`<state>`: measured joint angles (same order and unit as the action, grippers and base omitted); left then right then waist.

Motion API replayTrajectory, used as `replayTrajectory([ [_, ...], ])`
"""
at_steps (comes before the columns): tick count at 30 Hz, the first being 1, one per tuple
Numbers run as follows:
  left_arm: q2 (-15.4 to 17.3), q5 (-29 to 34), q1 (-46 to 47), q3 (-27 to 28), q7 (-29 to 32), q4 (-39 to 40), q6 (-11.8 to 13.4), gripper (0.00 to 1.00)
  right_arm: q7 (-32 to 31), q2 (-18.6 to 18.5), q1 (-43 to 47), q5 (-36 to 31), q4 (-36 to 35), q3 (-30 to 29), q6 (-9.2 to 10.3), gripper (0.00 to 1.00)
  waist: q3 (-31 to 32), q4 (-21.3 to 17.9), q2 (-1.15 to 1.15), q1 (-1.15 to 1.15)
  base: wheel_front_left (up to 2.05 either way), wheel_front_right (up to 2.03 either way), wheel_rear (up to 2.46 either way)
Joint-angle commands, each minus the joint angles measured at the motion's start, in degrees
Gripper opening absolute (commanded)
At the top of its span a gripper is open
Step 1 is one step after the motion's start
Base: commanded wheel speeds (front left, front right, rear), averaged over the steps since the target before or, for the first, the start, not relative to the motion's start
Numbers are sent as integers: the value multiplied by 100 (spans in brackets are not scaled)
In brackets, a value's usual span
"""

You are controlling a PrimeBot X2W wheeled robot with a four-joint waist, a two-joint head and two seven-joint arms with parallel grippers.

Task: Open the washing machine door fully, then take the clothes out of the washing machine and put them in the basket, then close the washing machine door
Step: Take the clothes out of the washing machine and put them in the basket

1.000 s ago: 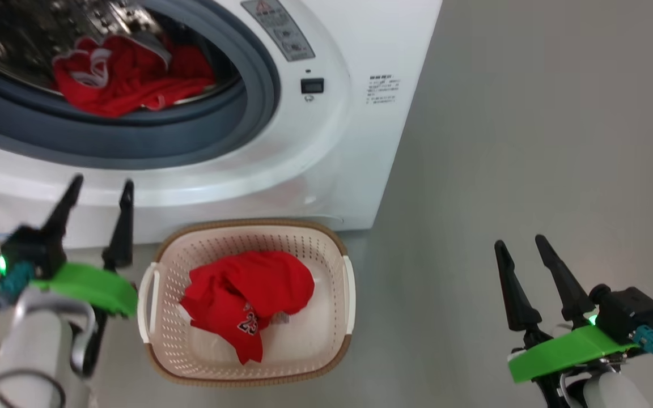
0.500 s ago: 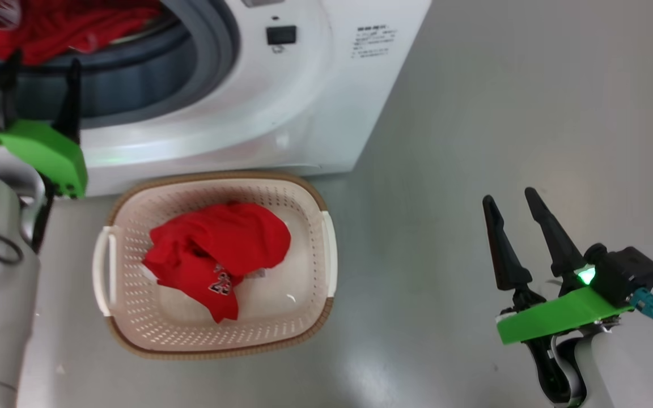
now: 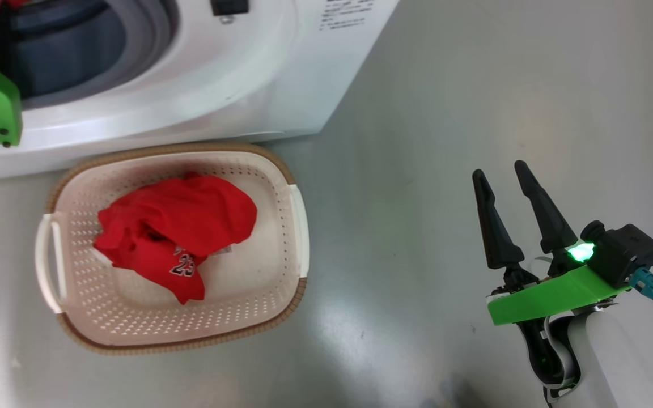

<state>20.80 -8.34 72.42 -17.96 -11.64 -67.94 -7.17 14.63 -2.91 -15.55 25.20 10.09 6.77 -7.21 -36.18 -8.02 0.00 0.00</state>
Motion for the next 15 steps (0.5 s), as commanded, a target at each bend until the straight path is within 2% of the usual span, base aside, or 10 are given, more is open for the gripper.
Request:
replayTrajectory([
  [1, 338, -45, 100, 49, -42, 41, -31, 100, 37, 2, 35, 69, -136, 152, -28, 100, -88, -89, 0, 0, 0, 0, 0],
  [10, 538, -209, 472, -270, -42, -295, -31, 100, 37, 3, -24, 108, -177, 234, -28, 100, -249, -187, 0, 0, 0, 0, 0],
  [11, 542, -238, 484, -281, -47, -321, -31, 82, 37, 3, -26, 110, -177, 236, -28, 100, -252, -191, 0, 0, 0, 0, 0],
  [12, 545, -262, 491, -297, -54, -342, -31, 51, 37, 3, -27, 114, -178, 236, -28, 100, -251, -193, 0, 0, 0, 0, 0],
  [13, 551, -280, 498, -314, -66, -358, -31, 40, 37, 3, -27, 119, -179, 234, -28, 100, -251, -194, 0, 0, 0, 0, 0],
  [14, 553, -297, 504, -330, -79, -373, -31, 0, 37, 3, -30, 122, -181, 230, -28, 100, -250, -192, 0, 0, 0, 0, 0],
  [15, 551, -315, 509, -346, -93, -387, -31, 0, 37, 3, -35, 124, -182, 226, -28, 100, -247, -188, 0, 0, 0, 0, 0],
])
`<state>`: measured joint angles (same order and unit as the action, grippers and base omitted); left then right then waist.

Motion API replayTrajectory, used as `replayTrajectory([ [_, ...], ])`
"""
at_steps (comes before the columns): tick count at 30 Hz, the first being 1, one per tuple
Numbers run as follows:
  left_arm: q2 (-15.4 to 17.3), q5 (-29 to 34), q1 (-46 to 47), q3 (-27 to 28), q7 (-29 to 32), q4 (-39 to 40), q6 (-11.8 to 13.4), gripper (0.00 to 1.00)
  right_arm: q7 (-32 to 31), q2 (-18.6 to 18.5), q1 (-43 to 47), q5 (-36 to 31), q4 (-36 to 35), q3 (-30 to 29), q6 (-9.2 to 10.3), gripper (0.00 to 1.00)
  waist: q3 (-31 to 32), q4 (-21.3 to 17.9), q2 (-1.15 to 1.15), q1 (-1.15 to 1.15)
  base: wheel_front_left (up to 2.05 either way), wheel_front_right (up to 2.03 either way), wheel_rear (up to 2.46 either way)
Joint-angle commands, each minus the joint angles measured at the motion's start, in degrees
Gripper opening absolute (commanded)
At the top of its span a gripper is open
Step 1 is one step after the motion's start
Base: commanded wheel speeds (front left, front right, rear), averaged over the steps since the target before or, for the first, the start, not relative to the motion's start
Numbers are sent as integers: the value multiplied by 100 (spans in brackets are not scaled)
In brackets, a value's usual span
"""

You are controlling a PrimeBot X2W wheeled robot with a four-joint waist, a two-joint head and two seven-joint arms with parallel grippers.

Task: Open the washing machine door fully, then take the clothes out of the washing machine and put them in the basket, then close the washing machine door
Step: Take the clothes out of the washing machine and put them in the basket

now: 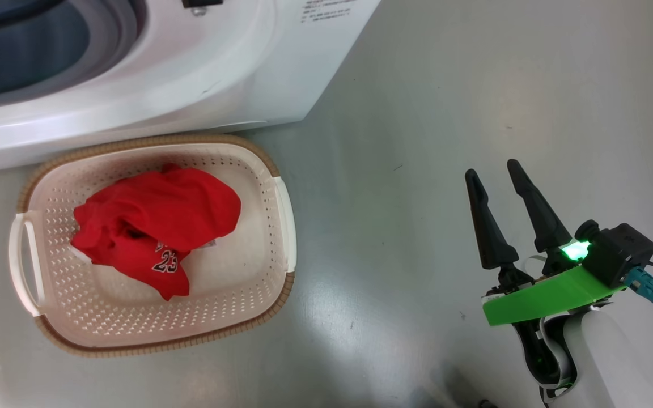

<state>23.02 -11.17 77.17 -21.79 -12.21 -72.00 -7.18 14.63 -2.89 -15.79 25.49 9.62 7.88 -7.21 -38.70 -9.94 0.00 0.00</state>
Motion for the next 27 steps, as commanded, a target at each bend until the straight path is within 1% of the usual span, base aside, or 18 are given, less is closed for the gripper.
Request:
replayTrajectory([
  [1, 324, -52, 35, 21, -50, 8, -30, 0, 37, 1, -17, 94, -135, 111, -28, 100, 9, 10, 0, 0, 0, 0, 0],
  [8, 218, -192, 12, -30, -184, -23, -30, 0, 37, 2, -43, 62, -109, 92, -28, 100, 124, 86, 0, 0, 0, 0, 0],
  [14, 98, -389, -184, 81, -269, 129, -21, 0, 37, 2, -18, 24, -53, 70, -28, 100, 362, 171, 0, 0, 0, 0, 0],
  [16, 42, -484, -338, 178, -274, 347, -11, 0, 37, 2, 17, -3, -31, 45, -28, 100, 474, 218, 0, 0, 0, 0, 0],
  [20, -41, -668, -906, 471, -277, 1025, 82, 0, 37, 2, 97, -87, 34, 17, -28, 100, 757, 314, 0, 0, 0, 0, 0],
  [24, -120, -760, -1571, 802, -277, 1699, 166, 0, 37, 2, 192, -176, 101, -31, -28, 100, 1069, 412, 0, 0, 0, 0, 0],
  [25, -120, -760, -1571, 802, -277, 1699, 166, 0, 37, 2, 192, -176, 101, -31, -28, 100, 1069, 412, 0, 0, 0, 0, 0],
  [27, -183, -764, -1906, 967, -278, 2013, 198, 0, 37, 2, 257, -218, 138, -65, -28, 100, 1226, 468, 0, 0, 0, 0, 0],
])
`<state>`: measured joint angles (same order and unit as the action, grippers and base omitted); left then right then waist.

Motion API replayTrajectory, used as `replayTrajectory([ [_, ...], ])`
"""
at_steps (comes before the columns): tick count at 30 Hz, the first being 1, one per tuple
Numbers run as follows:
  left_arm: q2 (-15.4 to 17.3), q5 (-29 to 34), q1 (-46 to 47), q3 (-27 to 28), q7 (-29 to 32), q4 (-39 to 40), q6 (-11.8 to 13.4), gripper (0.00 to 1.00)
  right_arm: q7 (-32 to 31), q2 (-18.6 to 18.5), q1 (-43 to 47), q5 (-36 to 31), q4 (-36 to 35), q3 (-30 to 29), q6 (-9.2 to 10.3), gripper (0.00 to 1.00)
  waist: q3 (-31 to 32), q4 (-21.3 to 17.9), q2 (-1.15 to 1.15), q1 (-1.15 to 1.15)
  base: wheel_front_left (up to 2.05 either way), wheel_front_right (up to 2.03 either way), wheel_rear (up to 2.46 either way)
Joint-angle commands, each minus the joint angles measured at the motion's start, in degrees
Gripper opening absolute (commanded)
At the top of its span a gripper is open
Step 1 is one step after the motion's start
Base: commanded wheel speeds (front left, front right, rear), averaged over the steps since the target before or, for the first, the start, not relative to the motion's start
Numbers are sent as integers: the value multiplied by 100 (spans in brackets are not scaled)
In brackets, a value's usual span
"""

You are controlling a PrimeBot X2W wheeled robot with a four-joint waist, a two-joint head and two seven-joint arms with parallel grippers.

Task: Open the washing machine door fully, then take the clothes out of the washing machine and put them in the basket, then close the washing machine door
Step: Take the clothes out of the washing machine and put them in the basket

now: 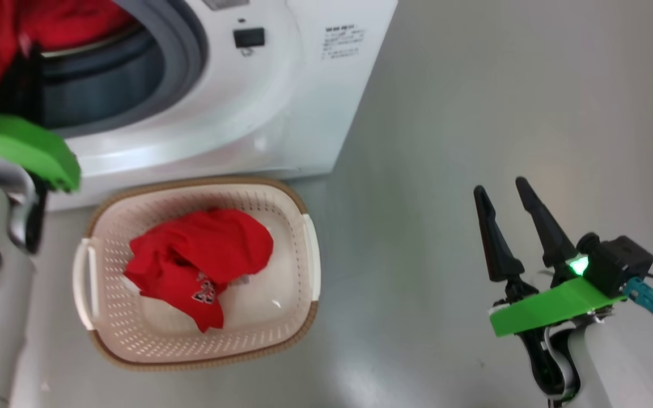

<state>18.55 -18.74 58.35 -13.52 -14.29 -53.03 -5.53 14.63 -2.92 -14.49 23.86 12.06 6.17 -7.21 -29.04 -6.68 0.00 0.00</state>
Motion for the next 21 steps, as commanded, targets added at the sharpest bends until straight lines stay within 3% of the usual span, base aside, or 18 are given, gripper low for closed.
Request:
replayTrajectory([
  [1, 229, -2, -187, 219, -70, 257, 41, 0, 37, 4, 161, -72, -86, 92, -28, 100, 336, 166, 0, 0, 0, 0, 0],
  [21, -691, 503, -2652, 1616, -71, 2739, -89, 0, 37, 4, 856, -210, 57, -216, -28, 100, 1382, 594, 0, 0, 0, 0, 0],
])
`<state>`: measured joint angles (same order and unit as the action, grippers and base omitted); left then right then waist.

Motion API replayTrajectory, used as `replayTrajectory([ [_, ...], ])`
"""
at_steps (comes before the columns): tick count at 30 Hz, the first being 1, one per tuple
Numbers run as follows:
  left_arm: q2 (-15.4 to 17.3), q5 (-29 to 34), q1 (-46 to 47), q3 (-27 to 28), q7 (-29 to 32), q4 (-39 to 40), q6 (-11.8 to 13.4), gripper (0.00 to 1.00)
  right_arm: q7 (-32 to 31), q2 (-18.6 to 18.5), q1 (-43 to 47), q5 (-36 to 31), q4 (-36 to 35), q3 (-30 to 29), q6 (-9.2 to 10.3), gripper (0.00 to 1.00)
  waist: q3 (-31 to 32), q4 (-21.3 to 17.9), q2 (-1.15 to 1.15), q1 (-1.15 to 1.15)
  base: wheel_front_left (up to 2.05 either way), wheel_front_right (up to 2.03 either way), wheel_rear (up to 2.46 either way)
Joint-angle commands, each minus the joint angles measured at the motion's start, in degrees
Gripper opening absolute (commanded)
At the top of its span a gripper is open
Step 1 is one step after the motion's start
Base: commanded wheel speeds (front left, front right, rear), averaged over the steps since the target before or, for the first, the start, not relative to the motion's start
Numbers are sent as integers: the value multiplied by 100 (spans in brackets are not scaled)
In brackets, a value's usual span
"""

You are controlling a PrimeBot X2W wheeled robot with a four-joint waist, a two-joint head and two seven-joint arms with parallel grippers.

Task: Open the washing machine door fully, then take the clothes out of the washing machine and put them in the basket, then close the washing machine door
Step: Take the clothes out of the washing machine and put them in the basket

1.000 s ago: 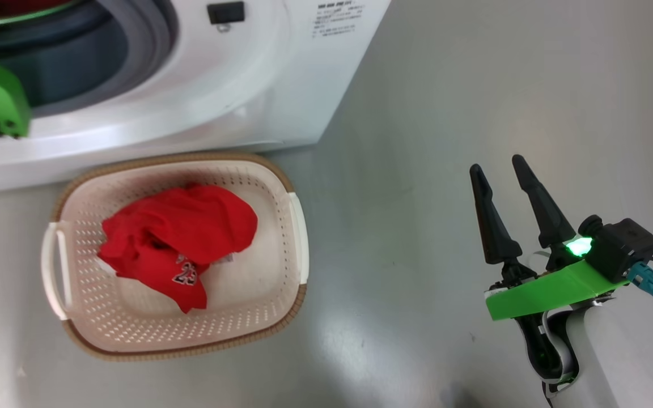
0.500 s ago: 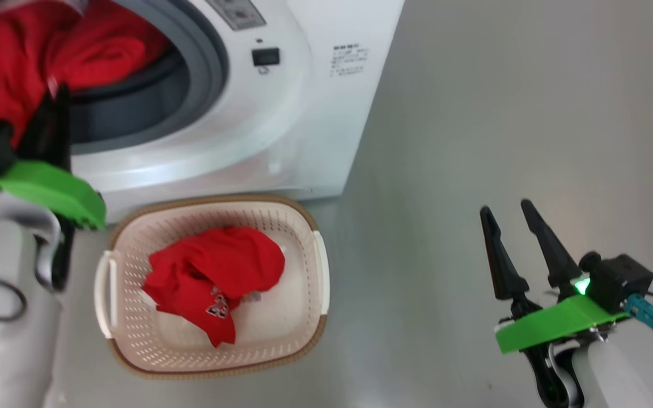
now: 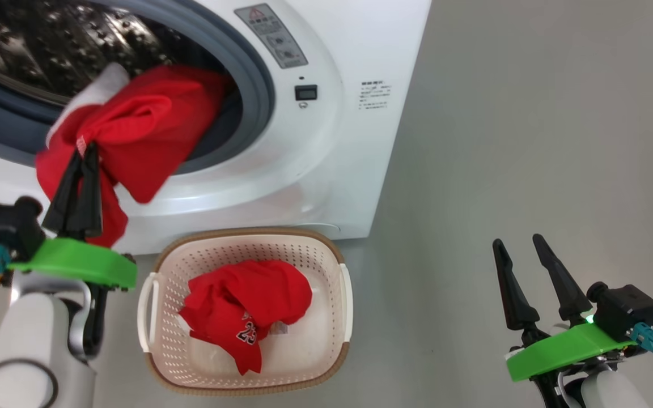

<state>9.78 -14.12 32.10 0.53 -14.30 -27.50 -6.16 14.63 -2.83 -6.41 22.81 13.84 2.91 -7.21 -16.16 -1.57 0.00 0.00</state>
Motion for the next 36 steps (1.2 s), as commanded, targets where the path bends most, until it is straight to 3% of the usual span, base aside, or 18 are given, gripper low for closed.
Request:
replayTrajectory([
  [1, 154, 63, -109, 259, -70, 306, -40, 0, 37, -5, 62, -109, -119, 100, -28, 100, 124, 94, 0, 0, 0, 0, 0],
  [18, -215, 255, -957, 484, -70, 1777, -127, 0, 37, -5, 89, -108, -217, 24, -28, 100, 6, 181, 0, 0, 0, 0, 0],
  [28, -280, 71, -1371, -112, -70, 1184, -132, 0, 37, -5, -92, -37, -268, 91, -28, 100, -422, 132, 0, 0, 0, 0, 0],
  [36, -239, -131, -1045, -600, -70, 220, -132, 0, 37, -5, -348, -39, -325, 153, -28, 100, -973, 49, 0, 0, 0, 0, 0],
])
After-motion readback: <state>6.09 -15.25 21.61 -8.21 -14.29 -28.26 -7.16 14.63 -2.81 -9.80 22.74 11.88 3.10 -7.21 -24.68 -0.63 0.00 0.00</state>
